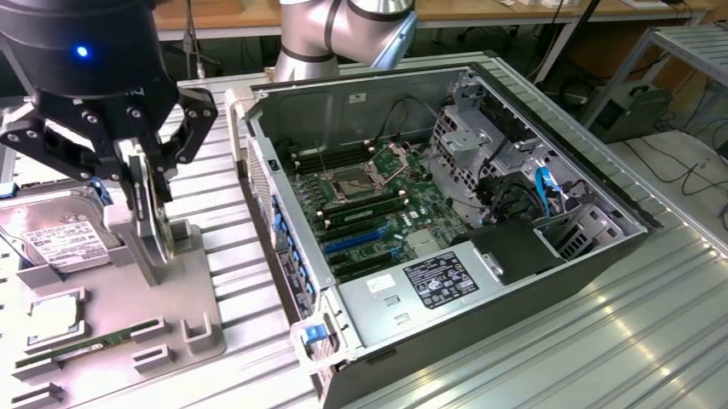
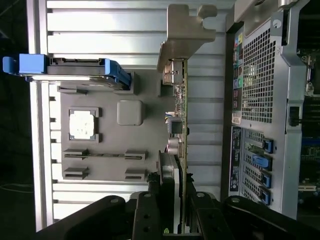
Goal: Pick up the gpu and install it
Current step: 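Pick up the gpu and move the gpu toward the slot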
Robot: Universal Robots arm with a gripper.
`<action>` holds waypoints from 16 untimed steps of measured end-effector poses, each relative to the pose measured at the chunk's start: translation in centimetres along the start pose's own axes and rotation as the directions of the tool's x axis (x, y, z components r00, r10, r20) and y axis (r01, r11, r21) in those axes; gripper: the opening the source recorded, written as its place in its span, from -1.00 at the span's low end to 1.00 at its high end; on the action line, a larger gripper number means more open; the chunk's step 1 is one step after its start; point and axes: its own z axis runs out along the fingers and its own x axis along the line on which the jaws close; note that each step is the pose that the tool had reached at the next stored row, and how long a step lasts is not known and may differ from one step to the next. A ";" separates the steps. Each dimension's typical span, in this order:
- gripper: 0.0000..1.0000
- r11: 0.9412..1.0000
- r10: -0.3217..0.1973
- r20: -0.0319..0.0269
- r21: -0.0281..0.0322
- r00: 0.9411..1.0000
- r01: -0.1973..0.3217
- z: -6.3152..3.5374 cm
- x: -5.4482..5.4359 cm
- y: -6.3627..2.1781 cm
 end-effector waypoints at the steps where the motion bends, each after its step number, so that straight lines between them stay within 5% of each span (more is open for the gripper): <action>1: -0.44 1.000 0.000 0.000 0.000 1.000 0.000 -0.31 0.0 0.00; 11: -0.44 1.000 0.000 0.000 0.000 1.000 0.000 -4.14 0.0 -0.03; 16: -0.44 1.000 0.000 0.000 0.000 1.000 0.000 -4.20 0.0 -0.03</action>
